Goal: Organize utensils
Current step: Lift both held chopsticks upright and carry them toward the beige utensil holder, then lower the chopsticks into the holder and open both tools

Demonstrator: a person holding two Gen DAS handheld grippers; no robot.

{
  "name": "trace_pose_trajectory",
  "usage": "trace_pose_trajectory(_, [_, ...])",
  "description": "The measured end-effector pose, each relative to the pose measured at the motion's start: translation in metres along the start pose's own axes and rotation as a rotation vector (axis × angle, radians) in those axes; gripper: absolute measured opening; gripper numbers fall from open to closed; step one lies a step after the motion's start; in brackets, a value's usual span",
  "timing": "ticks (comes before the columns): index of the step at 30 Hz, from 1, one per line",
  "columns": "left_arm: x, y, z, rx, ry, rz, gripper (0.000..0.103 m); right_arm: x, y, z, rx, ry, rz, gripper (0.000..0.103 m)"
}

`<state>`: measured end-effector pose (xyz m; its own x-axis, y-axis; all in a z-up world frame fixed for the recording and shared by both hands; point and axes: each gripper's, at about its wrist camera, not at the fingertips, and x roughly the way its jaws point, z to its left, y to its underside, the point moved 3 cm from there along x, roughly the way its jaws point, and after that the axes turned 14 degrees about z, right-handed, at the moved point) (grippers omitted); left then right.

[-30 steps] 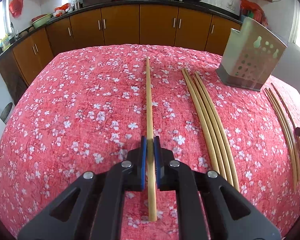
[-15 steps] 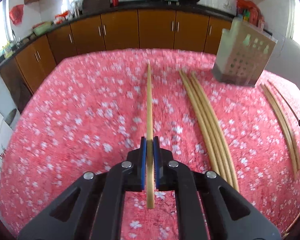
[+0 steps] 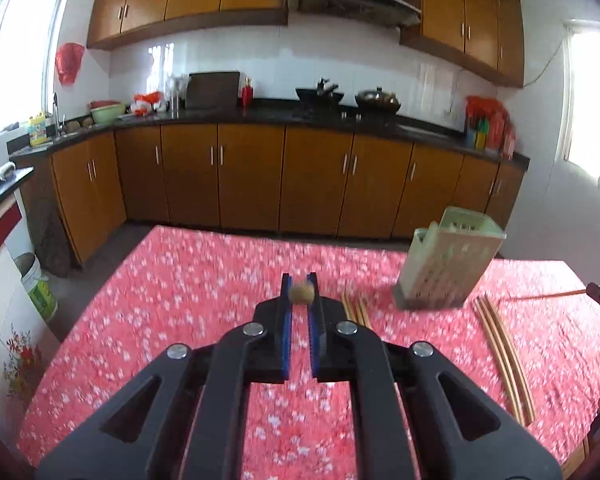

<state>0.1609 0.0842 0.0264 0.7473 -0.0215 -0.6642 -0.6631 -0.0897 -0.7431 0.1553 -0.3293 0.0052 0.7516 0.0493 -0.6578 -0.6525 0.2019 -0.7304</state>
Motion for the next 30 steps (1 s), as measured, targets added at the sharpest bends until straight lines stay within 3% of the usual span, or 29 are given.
trace_pose_trajectory(10, [-0.003,-0.029,0.004,-0.02,0.035,-0.022,0.008,-0.005,-0.02,0.008,-0.016,-0.008,-0.04,0.008])
trace_pose_trajectory(15, [-0.023,-0.064,-0.007,-0.016,0.072,-0.1,0.008,-0.033,-0.062,0.021,-0.017,-0.064,-0.154,0.008])
trace_pose_trajectory(22, [-0.062,-0.125,-0.05,-0.02,0.215,-0.26,0.008,-0.078,-0.114,0.056,-0.014,-0.202,-0.354,0.008])
trace_pose_trajectory(25, [-0.061,-0.137,-0.077,0.008,0.261,-0.276,0.008,-0.074,-0.123,0.071,-0.018,-0.237,-0.406,0.008])
trace_pose_trajectory(30, [-0.035,-0.141,-0.11,0.03,0.312,-0.245,0.008,-0.038,-0.127,0.088,-0.042,-0.22,-0.407,0.008])
